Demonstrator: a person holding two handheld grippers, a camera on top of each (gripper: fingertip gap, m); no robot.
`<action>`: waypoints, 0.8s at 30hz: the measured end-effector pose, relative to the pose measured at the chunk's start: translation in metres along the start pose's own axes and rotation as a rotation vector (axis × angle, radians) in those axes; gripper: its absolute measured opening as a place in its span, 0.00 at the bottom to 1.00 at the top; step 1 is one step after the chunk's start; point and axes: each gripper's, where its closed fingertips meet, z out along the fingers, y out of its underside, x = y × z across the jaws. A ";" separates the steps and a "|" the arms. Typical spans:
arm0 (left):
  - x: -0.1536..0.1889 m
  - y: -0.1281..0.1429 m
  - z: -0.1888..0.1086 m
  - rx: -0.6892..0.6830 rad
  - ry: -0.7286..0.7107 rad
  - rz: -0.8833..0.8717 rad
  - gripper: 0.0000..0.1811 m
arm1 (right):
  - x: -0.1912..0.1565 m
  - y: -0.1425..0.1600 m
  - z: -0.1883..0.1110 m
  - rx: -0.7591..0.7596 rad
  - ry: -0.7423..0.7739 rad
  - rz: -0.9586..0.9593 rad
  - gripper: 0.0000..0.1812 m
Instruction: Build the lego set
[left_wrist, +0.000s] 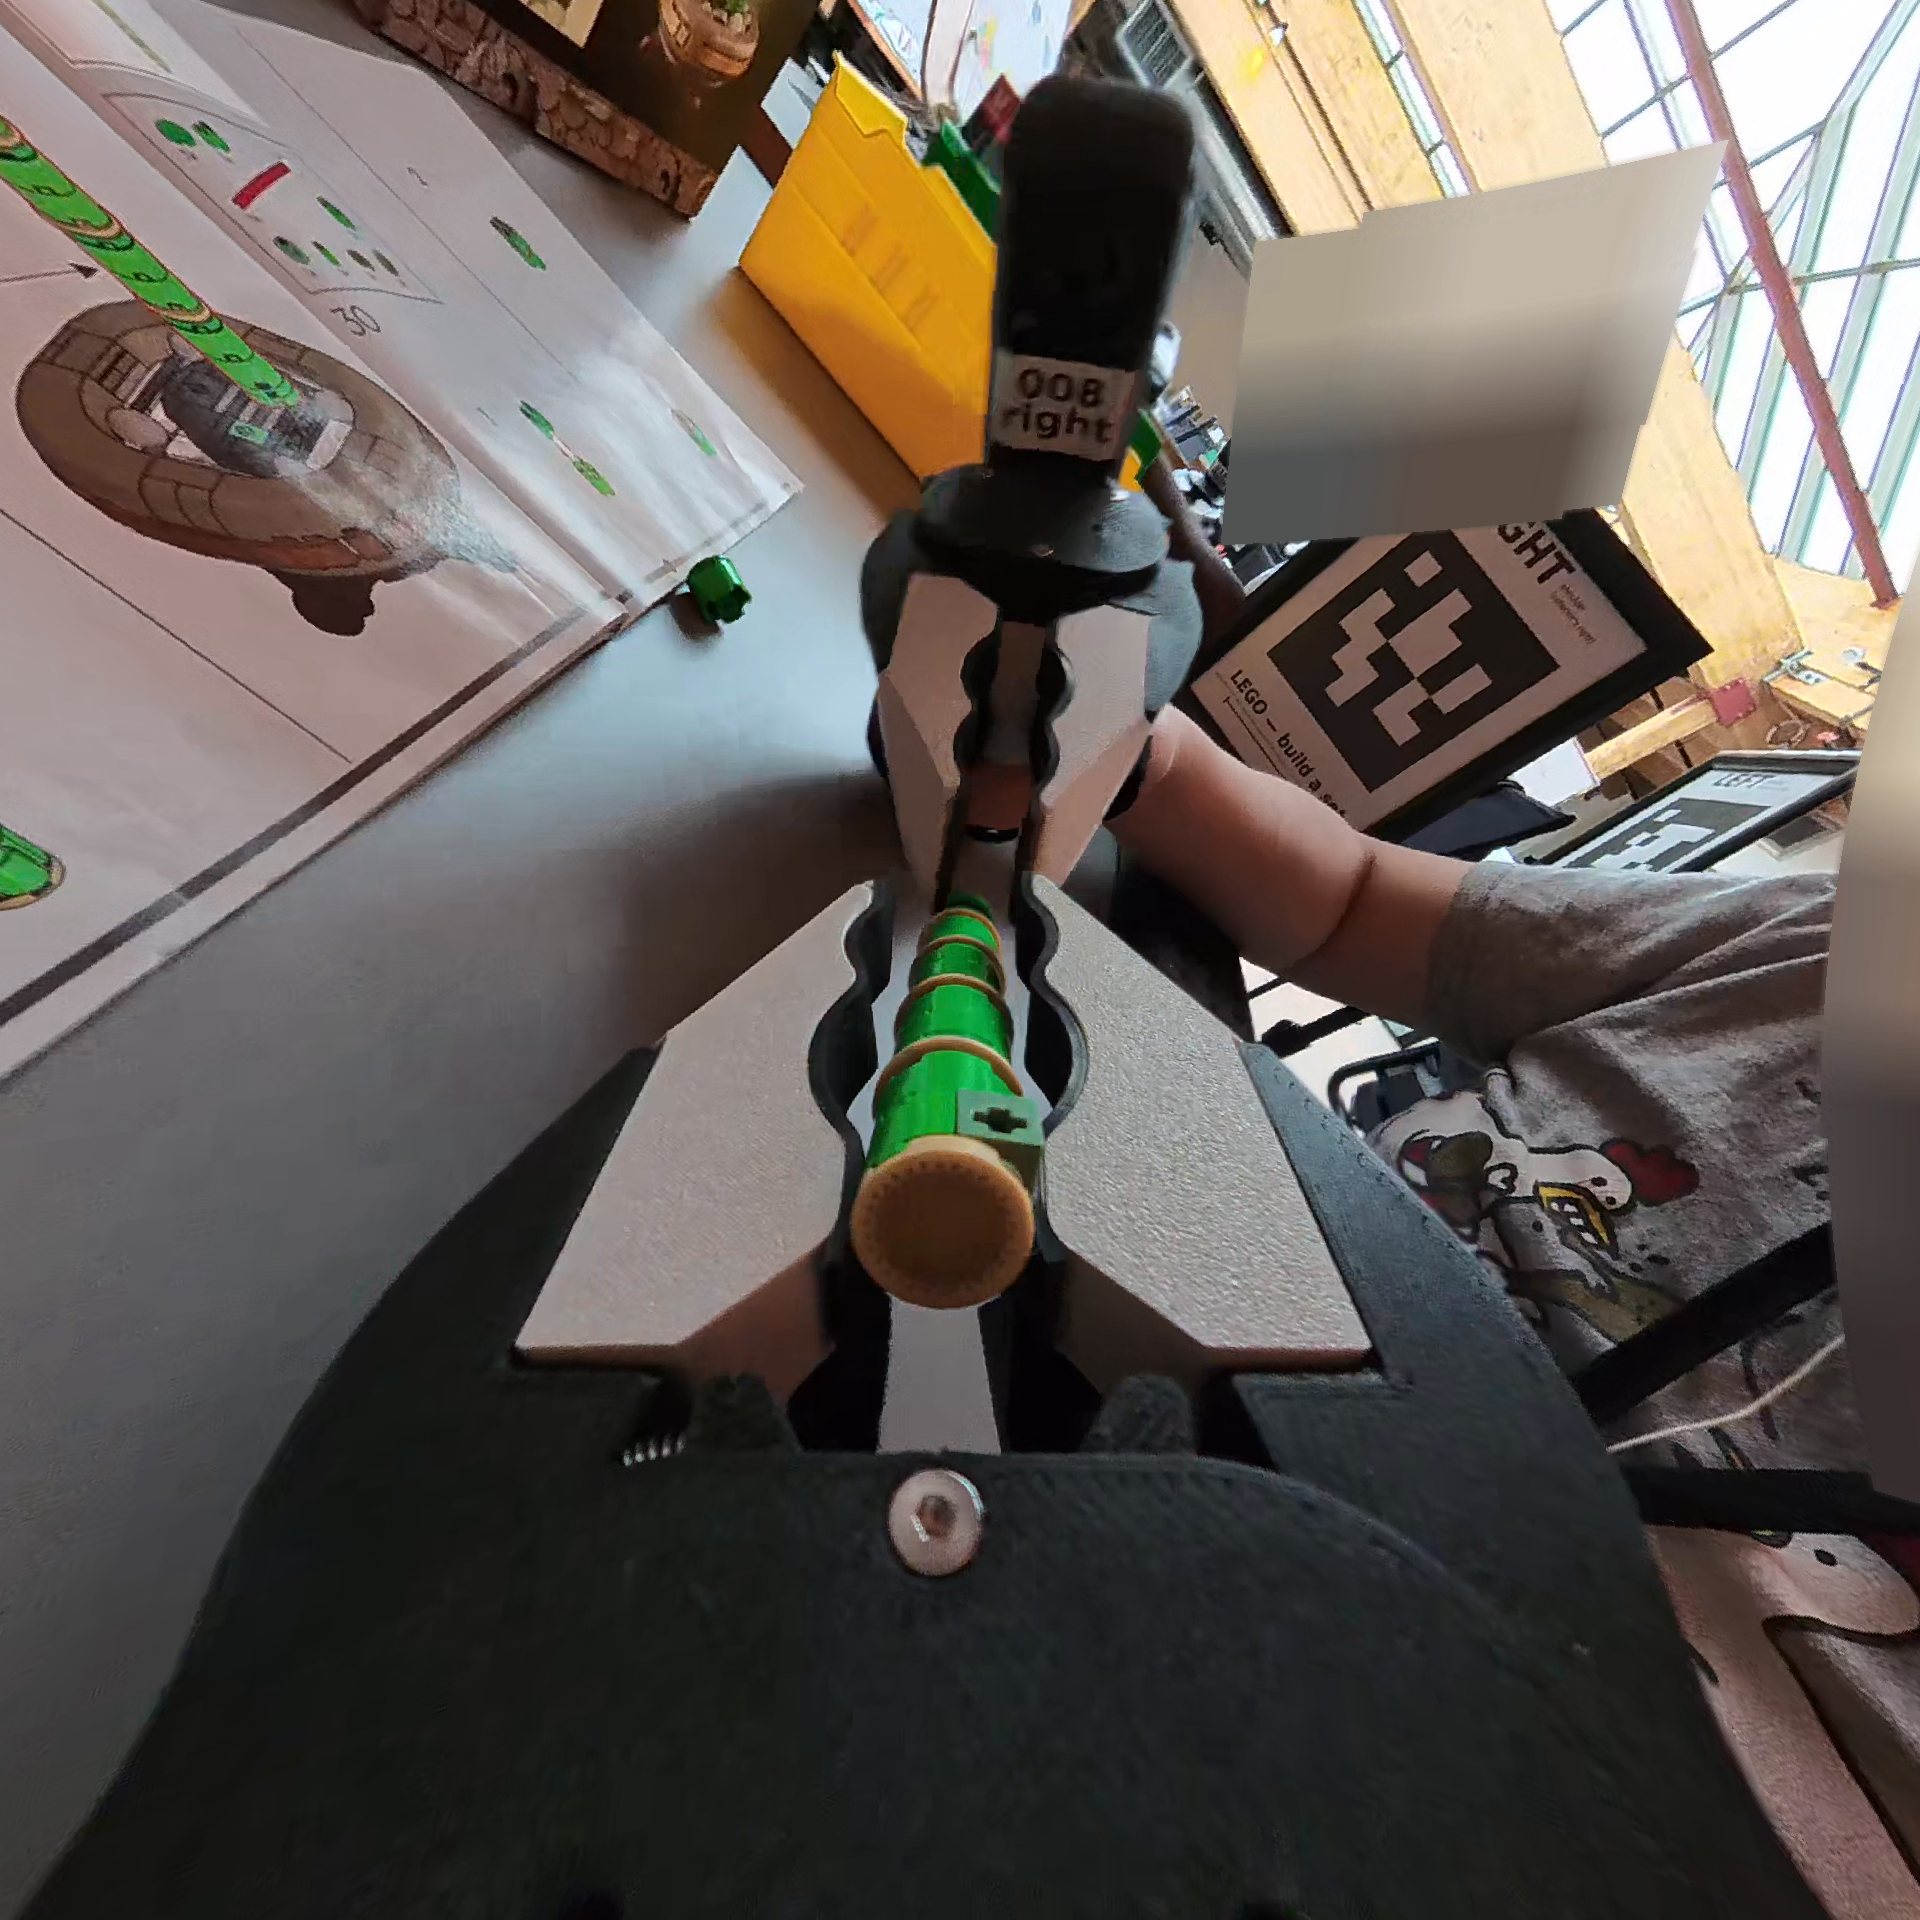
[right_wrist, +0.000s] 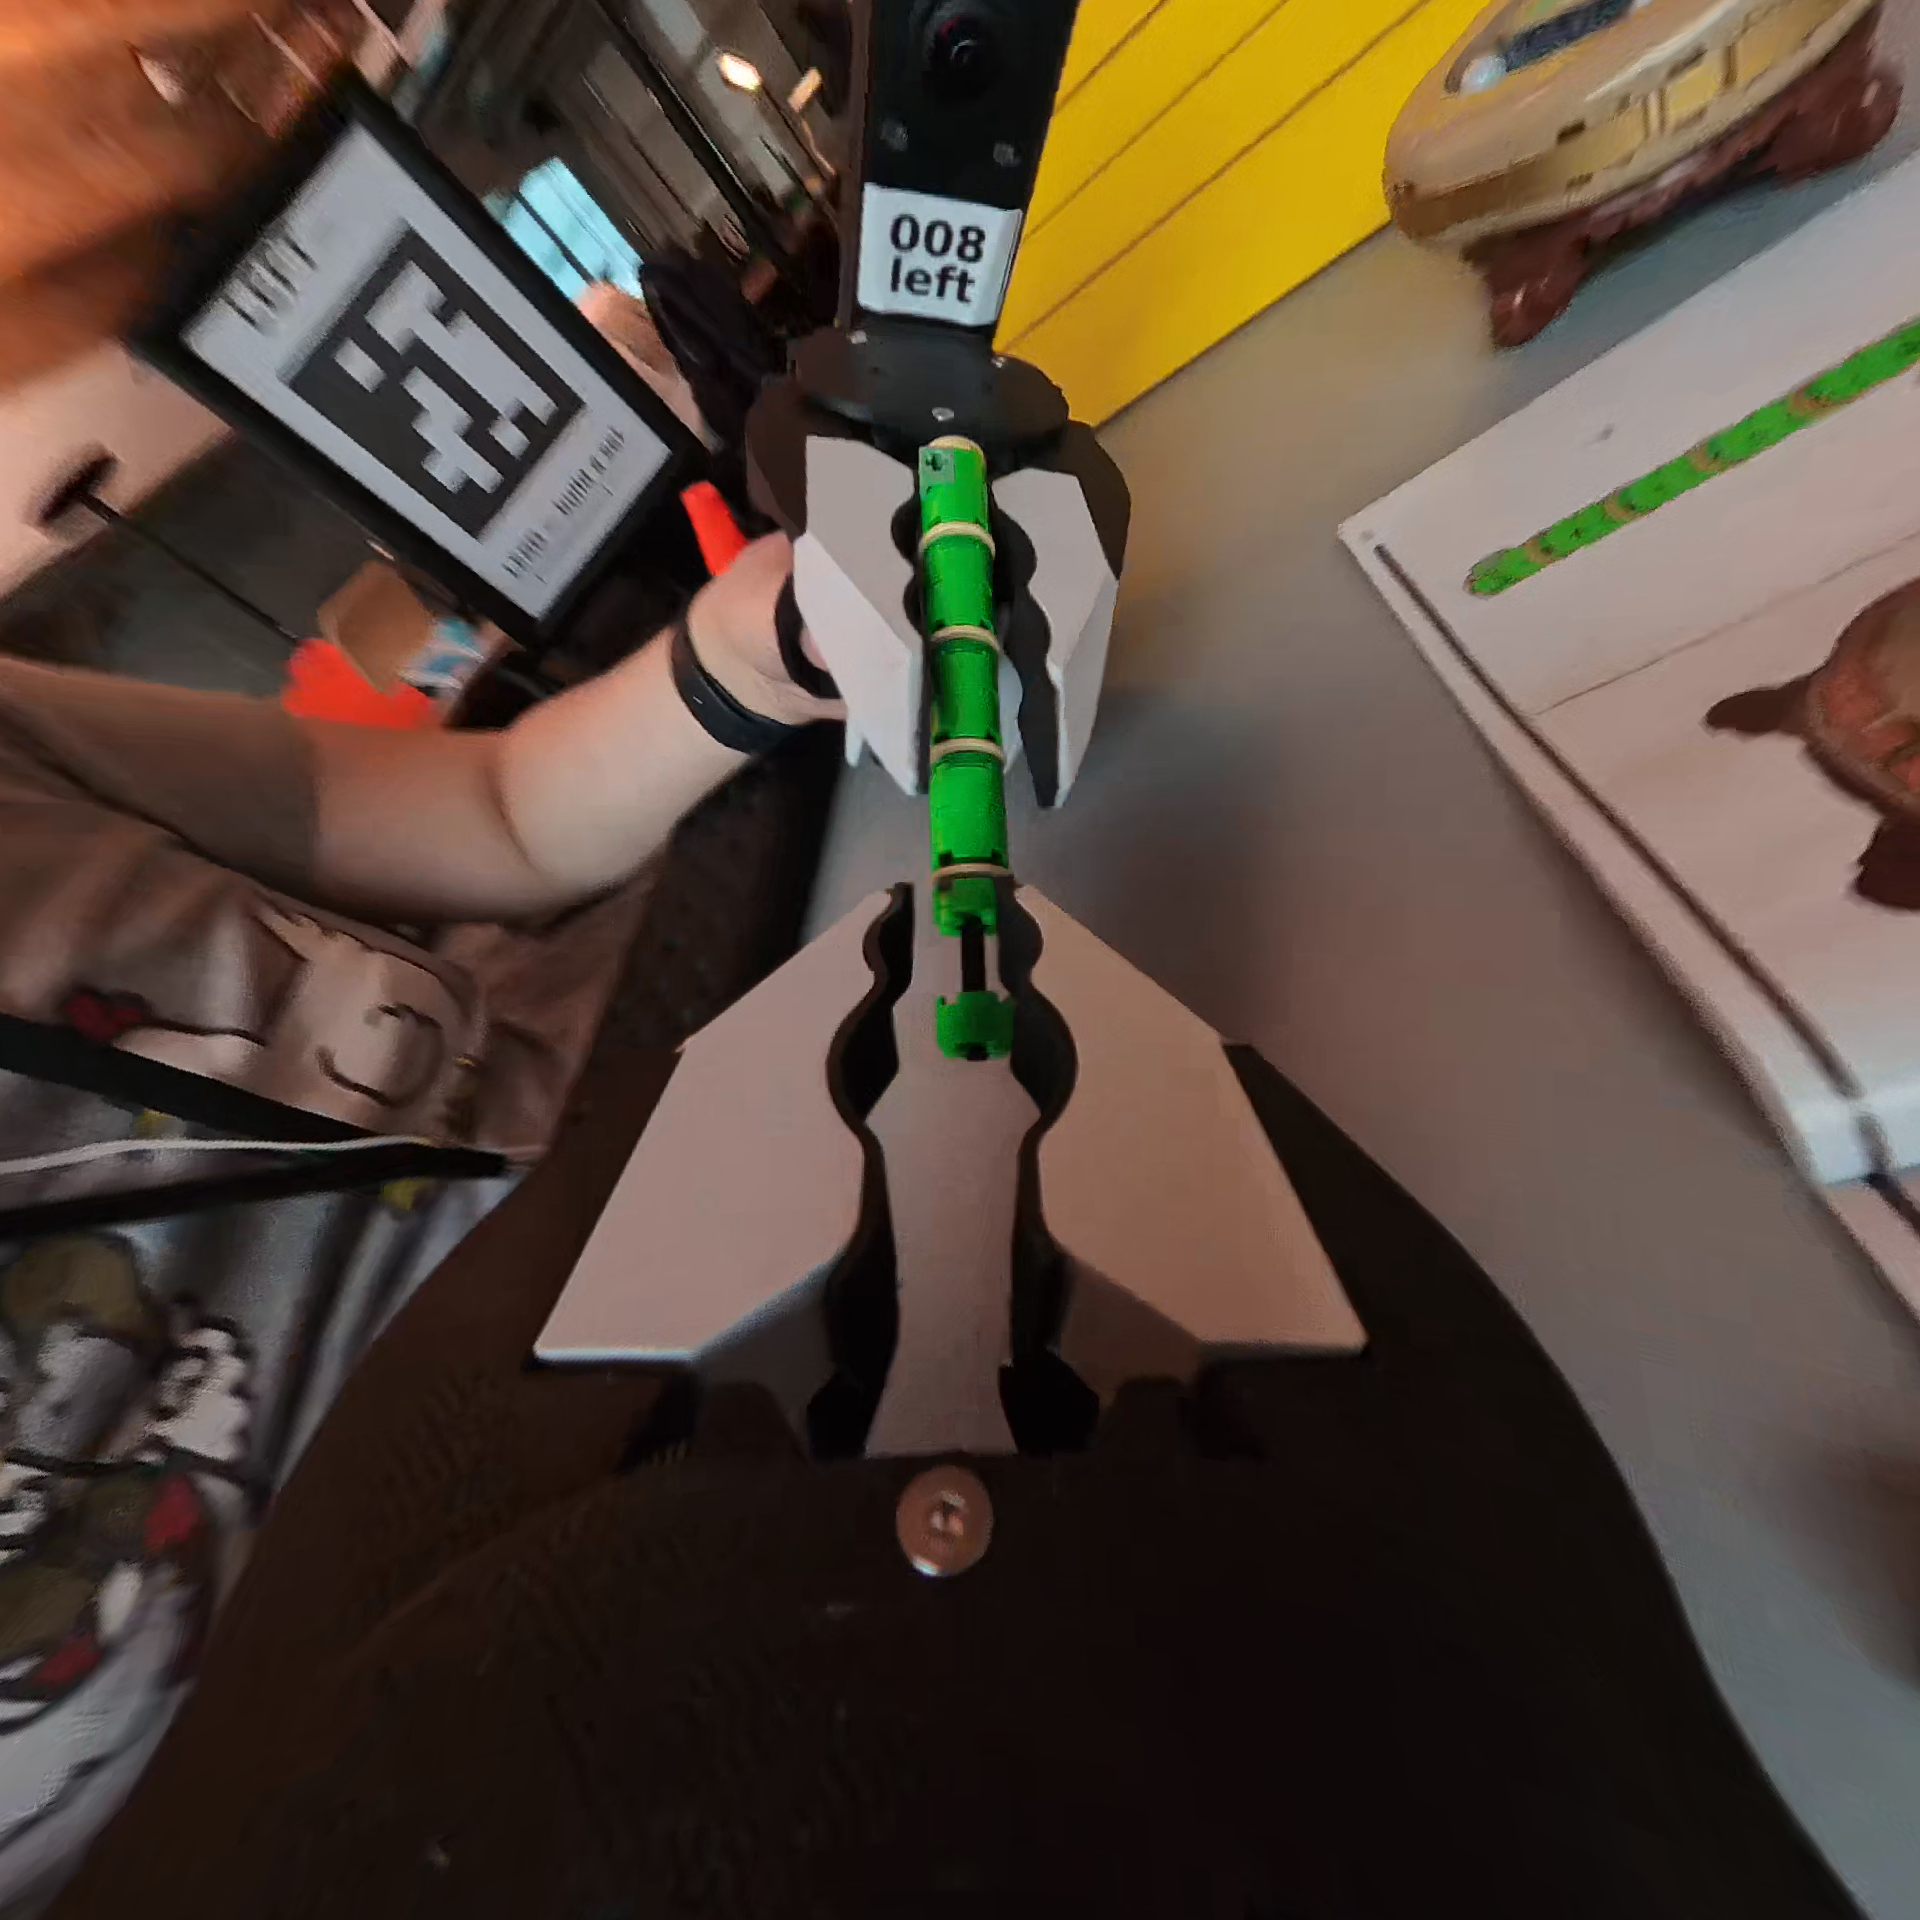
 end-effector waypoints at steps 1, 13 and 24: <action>-0.004 0.002 0.000 -0.008 -0.024 0.001 0.12 | 0.001 -0.001 -0.002 -0.010 0.052 -0.083 0.13; -0.005 -0.003 -0.009 0.050 -0.034 -0.082 0.12 | 0.001 0.020 -0.047 -0.107 0.557 -0.573 0.22; -0.008 -0.009 -0.010 0.084 -0.040 -0.112 0.12 | 0.066 0.016 -0.112 -0.132 0.816 -0.436 0.19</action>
